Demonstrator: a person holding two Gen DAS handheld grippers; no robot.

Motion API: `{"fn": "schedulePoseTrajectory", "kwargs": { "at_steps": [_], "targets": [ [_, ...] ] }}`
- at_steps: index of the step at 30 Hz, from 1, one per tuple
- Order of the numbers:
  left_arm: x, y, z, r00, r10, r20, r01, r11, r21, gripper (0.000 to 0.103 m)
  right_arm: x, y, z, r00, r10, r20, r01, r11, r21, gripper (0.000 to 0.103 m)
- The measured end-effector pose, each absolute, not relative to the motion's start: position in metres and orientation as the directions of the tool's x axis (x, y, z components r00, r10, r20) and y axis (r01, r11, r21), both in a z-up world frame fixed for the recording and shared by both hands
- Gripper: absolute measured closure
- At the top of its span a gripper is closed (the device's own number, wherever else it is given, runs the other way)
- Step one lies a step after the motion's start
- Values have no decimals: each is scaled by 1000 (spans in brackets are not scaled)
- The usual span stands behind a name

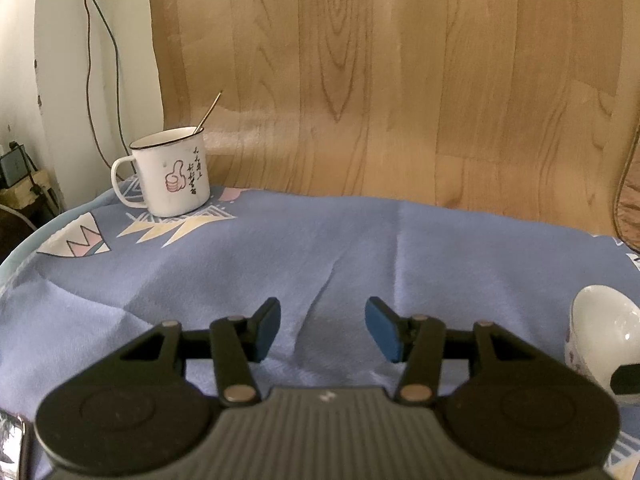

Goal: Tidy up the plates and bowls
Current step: 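Carry the bowl onto the other bowls and open the right tool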

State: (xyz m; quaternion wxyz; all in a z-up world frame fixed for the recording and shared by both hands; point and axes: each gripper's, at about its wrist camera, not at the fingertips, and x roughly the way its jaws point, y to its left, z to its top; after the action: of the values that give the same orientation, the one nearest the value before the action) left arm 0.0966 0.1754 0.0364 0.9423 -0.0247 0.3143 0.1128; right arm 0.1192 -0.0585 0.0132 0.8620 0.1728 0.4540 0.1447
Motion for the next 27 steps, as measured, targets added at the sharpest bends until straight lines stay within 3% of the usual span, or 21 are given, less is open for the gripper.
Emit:
{"fn": "schedulePoseTrajectory", "kwargs": {
  "at_steps": [5,8,11,16,21,27],
  "targets": [
    [96,174,38,782,185,-596,-217,976,18,55,115,-63,14,547,406,-732,-100,900,425,93],
    [92,173,41,799,116,-590,-169,985,-35,53,109,-72,16,544,420,-727,-98,891,442,97],
    [85,170,47,826,-22,-563,-59,990,-125,49,98,-83,18,547,406,-731,-87,897,433,97],
    [65,157,56,798,-377,-470,248,916,-314,47,78,-111,18,555,397,-732,-40,891,452,96],
    [56,123,52,727,-492,-478,390,870,-302,51,55,-134,16,572,405,-713,-9,873,488,91],
    [55,97,50,665,-536,-519,434,844,-316,56,33,-145,21,649,377,-661,-42,885,463,86]
  ]
}}
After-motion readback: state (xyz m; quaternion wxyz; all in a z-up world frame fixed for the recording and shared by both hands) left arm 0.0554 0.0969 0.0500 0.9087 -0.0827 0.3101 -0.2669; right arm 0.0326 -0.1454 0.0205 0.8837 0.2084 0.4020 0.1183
